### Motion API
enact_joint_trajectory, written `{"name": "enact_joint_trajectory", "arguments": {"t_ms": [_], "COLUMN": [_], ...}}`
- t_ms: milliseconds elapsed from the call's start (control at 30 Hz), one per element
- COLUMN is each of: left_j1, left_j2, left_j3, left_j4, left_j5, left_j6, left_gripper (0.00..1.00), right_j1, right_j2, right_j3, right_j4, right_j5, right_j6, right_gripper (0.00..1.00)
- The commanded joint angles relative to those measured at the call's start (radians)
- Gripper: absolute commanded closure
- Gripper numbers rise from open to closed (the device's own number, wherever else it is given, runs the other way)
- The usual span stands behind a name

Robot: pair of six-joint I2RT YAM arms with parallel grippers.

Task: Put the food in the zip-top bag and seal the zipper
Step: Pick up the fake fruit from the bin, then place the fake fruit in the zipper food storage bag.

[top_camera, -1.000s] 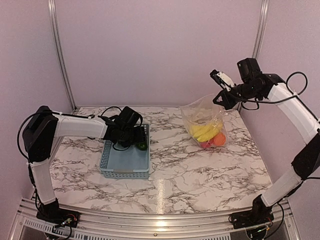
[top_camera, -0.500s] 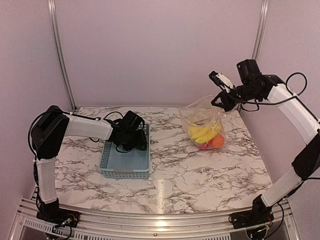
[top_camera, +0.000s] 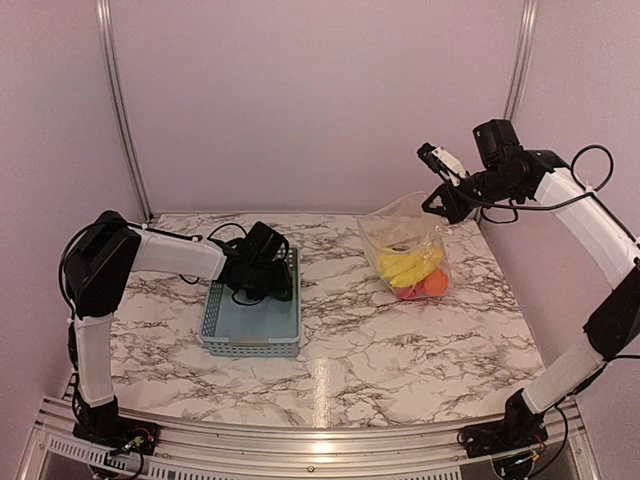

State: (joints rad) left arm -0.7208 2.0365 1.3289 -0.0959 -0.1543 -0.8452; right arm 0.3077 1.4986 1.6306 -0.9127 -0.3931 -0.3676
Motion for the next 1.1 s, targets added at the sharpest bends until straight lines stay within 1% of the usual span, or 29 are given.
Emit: {"name": "enact_joint_trajectory", "arguments": {"t_ms": [0,67,100,167,267,333,467,567,700,800,933,1067], "left_j1": [0.007,0.007,0.007,0.007,0.008,0.007,0.006,0.003,-0.004,-0.01,-0.027,-0.071], "left_j2": [-0.022,-0.052,-0.07,-0.101,-0.156,-0.193,-0.267,-0.313,-0.364,-0.385,-0.397,-0.391], "left_j3": [0.0,-0.014,-0.021,-0.028,-0.028,-0.028,-0.032,-0.043,-0.046,-0.018,0.039,0.107], "left_j4": [0.016,0.016,0.014,-0.005,-0.034,-0.049,-0.066,-0.057,-0.043,-0.059,-0.054,-0.044], "left_j5": [-0.02,-0.021,-0.021,-0.029,-0.032,-0.031,-0.019,-0.003,0.024,0.053,0.133,0.245], "left_j6": [0.026,0.032,0.035,0.04,0.059,0.07,0.087,0.103,0.138,0.174,0.209,0.252], "left_gripper": [0.54,0.6,0.61,0.62,0.62,0.63,0.64,0.64,0.64,0.64,0.64,0.64], "right_j1": [0.008,0.008,0.008,0.008,0.001,-0.035,-0.128,-0.134,-0.102,-0.053,0.007,0.037], "right_j2": [0.005,0.012,0.017,0.031,0.076,0.123,0.221,0.231,0.206,0.184,0.172,0.171], "right_j3": [0.015,0.023,0.031,0.053,0.106,0.171,0.373,0.438,0.394,0.29,0.149,0.087], "right_j4": [0.023,0.021,0.019,0.019,0.026,0.018,-0.014,-0.003,0.026,0.046,0.082,0.074], "right_j5": [-0.018,-0.02,-0.017,0.003,0.104,0.153,0.154,0.163,0.118,0.082,0.019,-0.023], "right_j6": [-0.005,-0.005,-0.006,-0.004,0.003,0.007,0.035,0.033,0.039,0.037,0.054,0.045], "right_gripper": [1.0,1.0,1.0,1.0,1.0,1.0,1.0,1.0,1.0,1.0,1.0,1.0]}}
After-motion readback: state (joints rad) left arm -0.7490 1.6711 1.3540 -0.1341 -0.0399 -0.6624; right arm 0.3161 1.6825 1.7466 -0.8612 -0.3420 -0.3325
